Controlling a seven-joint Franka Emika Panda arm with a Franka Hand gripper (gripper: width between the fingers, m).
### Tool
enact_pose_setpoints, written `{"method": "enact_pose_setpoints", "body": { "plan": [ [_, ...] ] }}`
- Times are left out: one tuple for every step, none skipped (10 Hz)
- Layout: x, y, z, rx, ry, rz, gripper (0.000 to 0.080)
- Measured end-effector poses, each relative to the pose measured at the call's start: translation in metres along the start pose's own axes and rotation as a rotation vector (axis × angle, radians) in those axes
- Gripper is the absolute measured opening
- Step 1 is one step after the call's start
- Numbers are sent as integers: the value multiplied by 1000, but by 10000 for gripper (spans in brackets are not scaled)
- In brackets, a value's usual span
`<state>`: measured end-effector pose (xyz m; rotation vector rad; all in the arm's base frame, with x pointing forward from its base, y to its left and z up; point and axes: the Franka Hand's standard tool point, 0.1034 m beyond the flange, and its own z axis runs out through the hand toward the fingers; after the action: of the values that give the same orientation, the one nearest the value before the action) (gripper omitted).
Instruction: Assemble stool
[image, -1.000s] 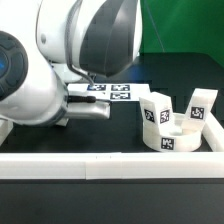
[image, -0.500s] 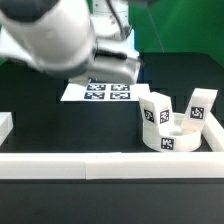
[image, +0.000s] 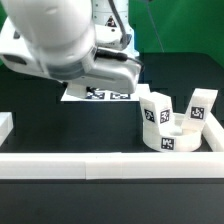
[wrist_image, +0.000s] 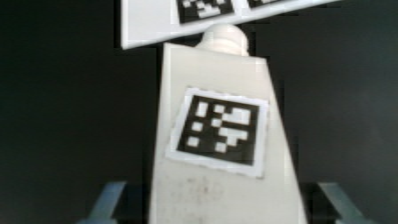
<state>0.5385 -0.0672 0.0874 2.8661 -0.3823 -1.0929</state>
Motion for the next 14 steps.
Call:
{"method": "enact_pose_setpoints", "body": {
  "plan": [
    [-9, -11, -6, 12, 81, 11, 325],
    [-18, -23, -13, 24, 147, 45, 325],
    [-21, -35, -21, 44, 240, 99, 325],
    [-16, -36, -21, 59, 334, 77, 325],
    [-12, -39, -23, 74, 413, 77, 325],
    [-10, -44, -25, 88, 498, 68, 325],
    [-11, -50, -28, 108, 582, 71, 325],
    [-22, -58, -32, 136, 669, 68, 325],
    [-35, -66, -36, 152, 729, 54, 325],
    [-40, -78, -40, 160, 832, 28, 325],
    [-38, -78, -35, 166, 889, 26, 325],
    [-37, -79, -33, 167, 917, 24, 325],
    [-36, -82, -36, 173, 967, 18, 325],
    [-37, -87, -32, 156, 970, -7, 325]
  ]
}}
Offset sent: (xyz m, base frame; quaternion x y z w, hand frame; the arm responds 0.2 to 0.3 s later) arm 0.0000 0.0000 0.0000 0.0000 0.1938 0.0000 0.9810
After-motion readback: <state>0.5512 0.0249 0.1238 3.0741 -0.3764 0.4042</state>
